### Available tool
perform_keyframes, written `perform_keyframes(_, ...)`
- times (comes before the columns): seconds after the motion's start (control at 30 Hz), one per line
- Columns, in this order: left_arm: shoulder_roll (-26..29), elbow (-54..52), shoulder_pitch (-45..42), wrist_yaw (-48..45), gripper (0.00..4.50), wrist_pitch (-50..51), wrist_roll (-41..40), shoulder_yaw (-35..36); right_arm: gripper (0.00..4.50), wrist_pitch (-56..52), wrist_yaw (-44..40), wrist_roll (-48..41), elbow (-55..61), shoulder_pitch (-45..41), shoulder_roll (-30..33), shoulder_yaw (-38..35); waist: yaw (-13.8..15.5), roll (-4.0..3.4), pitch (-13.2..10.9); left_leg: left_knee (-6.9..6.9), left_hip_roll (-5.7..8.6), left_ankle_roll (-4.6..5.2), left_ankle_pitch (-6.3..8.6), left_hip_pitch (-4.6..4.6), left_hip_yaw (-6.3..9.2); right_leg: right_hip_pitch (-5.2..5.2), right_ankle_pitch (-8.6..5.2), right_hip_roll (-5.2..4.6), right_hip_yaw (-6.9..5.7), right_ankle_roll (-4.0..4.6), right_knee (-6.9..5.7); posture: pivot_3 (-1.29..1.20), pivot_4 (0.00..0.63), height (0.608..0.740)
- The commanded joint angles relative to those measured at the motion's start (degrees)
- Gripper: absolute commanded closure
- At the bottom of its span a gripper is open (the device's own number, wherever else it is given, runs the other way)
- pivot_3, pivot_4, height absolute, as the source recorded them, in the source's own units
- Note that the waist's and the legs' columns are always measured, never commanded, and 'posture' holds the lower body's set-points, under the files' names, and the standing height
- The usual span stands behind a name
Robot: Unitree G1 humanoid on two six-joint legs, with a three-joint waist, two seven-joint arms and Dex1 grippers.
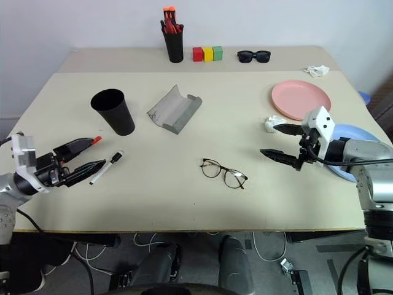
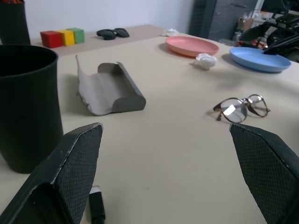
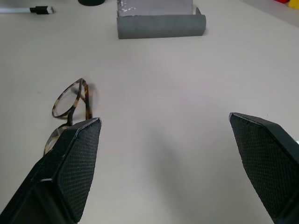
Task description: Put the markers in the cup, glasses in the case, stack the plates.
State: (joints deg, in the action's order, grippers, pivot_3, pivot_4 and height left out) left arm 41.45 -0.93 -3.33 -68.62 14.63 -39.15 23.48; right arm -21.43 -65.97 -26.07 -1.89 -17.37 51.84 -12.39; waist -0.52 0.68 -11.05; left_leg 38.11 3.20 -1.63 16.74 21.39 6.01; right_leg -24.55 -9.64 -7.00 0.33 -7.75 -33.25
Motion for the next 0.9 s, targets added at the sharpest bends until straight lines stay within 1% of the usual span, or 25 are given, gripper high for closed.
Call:
perform_keyframes(0.03,0.63,0.40,-2.63,-0.48,0.00,-0.15,0.11,-0.77,0.02,-0.18,1.18,-1.34,3.30,0.87,0.79,-3.32,-0.09,0.00,0.00,0.00,0.00,0.00,0.00,0.00,0.00,0.00,0.00,0.00,0.00,0.00,0.00,0.00,0.150,0.740)
perform_keyframes(0.3,1.54,3.94,-6.77,0.18,0.00,-1.05,2.53,-1.72,0.02,0.13,4.29,-1.52,6.63,3.21,-0.75,-4.43,-0.32,-0.01,0.00,-0.01,-0.03,0.00,0.00,-0.01,-0.03,-0.02,0.01,0.05,0.02,-0.01,0.00,0.00,0.150,0.740)
perform_keyframes(0.37,2.21,5.02,-7.33,0.55,0.00,0.27,3.11,-2.13,0.02,0.35,4.83,-1.88,7.71,3.33,-1.51,-4.26,-0.26,-0.01,0.00,-0.01,-0.04,0.00,0.00,-0.02,-0.04,-0.02,0.01,0.06,0.04,-0.01,0.00,0.00,0.150,0.740)
perform_keyframes(0.53,4.06,6.92,-8.11,0.51,0.00,0.37,3.78,-1.17,0.02,-1.16,6.69,-3.88,13.01,4.47,-3.51,-3.66,-0.21,-0.01,0.00,-0.01,-0.04,0.00,0.00,-0.01,-0.03,-0.02,0.01,0.06,0.05,-0.01,0.01,0.00,0.150,0.740)
perform_keyframes(0.67,6.47,9.18,-8.87,0.30,0.00,1.58,4.48,-1.18,0.02,-1.51,8.09,-3.42,16.16,4.57,-4.93,-1.37,-0.13,-0.01,0.00,0.00,-0.04,0.00,0.00,-0.01,-0.03,-0.02,0.01,0.06,0.06,-0.01,0.01,0.00,0.150,0.740)
perform_keyframes(0.8,9.82,14.15,-12.50,2.71,0.00,7.53,7.14,-3.95,0.02,-2.99,9.49,-5.14,19.85,5.04,-5.74,-1.22,-0.11,0.00,0.00,-0.01,-0.04,0.00,0.00,-0.01,-0.02,-0.03,0.00,0.08,0.05,-0.02,-0.02,0.00,0.150,0.740)
perform_keyframes(0.83,10.81,16.08,-13.25,2.31,0.00,7.10,8.68,-4.81,0.02,-3.46,10.13,-5.51,21.39,5.33,-6.10,-0.83,-0.08,-0.01,0.00,-0.01,-0.04,0.00,0.00,-0.01,-0.02,-0.03,0.00,0.08,0.05,-0.02,-0.01,0.00,0.150,0.740)
perform_keyframes(0.87,11.69,18.64,-13.97,1.29,0.00,4.32,10.51,-5.39,0.02,-3.92,11.29,-5.44,23.04,5.45,-6.72,0.04,-0.13,-0.01,0.00,-0.01,-0.03,0.00,0.00,-0.01,-0.02,-0.02,0.00,0.08,0.05,-0.03,-0.02,0.00,0.150,0.740)
perform_keyframes(0.9,12.65,20.27,-14.63,1.62,0.00,4.31,12.10,-6.38,0.02,-3.83,11.69,-5.53,23.29,5.59,-7.16,0.17,-0.16,0.00,0.00,-0.01,-0.04,0.00,0.00,-0.01,-0.02,-0.03,0.01,0.08,0.05,-0.03,-0.01,0.00,0.150,0.740)
